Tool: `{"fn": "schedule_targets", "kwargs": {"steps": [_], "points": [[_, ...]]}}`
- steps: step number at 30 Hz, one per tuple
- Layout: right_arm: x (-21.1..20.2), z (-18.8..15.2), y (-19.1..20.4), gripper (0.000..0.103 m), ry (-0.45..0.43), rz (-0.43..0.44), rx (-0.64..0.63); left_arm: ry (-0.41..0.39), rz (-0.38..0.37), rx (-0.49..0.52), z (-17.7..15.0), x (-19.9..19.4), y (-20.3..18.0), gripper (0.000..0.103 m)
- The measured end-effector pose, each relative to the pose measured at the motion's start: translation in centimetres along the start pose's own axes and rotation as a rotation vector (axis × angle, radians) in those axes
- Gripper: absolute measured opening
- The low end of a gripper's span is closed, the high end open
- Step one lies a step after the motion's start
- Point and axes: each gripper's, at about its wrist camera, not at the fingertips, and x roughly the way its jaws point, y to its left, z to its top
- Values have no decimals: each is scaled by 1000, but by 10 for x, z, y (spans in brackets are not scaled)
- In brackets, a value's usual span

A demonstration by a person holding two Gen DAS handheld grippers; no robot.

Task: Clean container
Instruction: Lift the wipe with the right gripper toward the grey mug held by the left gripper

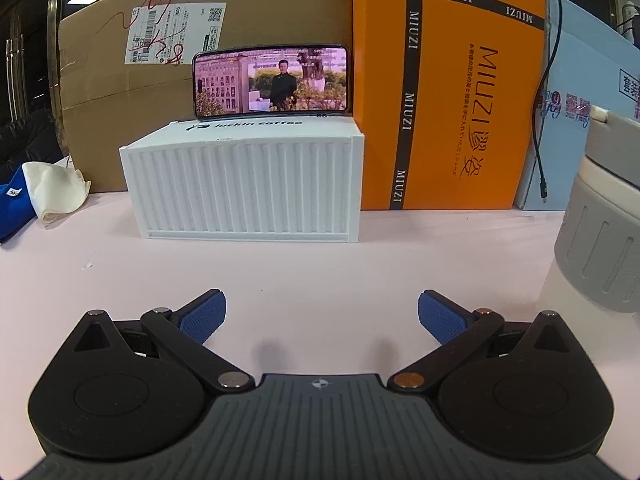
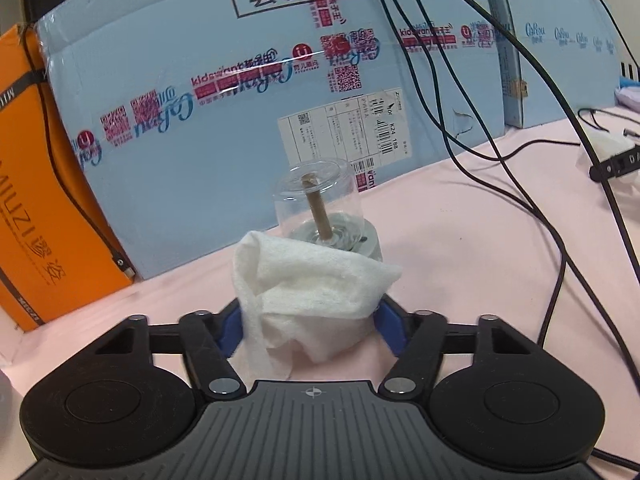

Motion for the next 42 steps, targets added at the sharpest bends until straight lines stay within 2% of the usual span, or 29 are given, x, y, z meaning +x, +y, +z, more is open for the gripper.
{"fn": "schedule_targets", "kwargs": {"steps": [1, 2, 3, 7, 8, 11, 13, 18, 20, 25, 31, 33, 36, 39, 41, 42], "points": [[-2, 0, -2, 39, -3, 17, 12, -14, -7, 7, 0, -2, -1, 103], [-3, -1, -4, 33, -7, 23, 24, -28, -15, 11, 0, -4, -2, 103], [-5, -1, -5, 29, -12, 27, 35, -44, -26, 8, 1, -7, -2, 103], [-15, -2, -13, 23, -31, 51, 84, -137, -112, -45, 2, -21, 4, 103], [-18, -2, -14, 14, -34, 64, 90, -167, -146, -64, 2, -26, 6, 103], [-31, -2, -13, 13, -50, 146, 97, -274, -282, -111, 2, -42, 13, 103], [-45, -2, -10, 13, -86, 228, 90, -333, -383, -107, 0, -52, 13, 103], [-84, 6, 5, 13, -187, 434, 52, -378, -529, 40, -5, -67, -11, 103], [-102, 12, 15, 13, -225, 505, 24, -389, -549, 113, -11, -69, -22, 103], [-137, 31, 40, 13, -284, 695, -10, -367, -527, 231, -13, -70, -53, 103], [-145, 49, 70, 13, -175, 910, 33, -277, -526, 321, -13, -61, -78, 103], [-143, 51, 83, 15, -123, 914, -13, -266, -521, 361, -13, -58, -85, 103], [-139, 45, 102, 15, -106, 801, -143, -265, -495, 394, -14, -51, -93, 103], [-134, 38, 111, 15, -110, 700, -226, -262, -484, 362, -13, -45, -94, 103], [-131, 33, 114, 36, -136, 656, -260, -277, -481, 345, -12, -46, -92, 103], [-128, 31, 114, 39, -149, 643, -274, -286, -480, 339, -12, -46, -91, 103]]}}
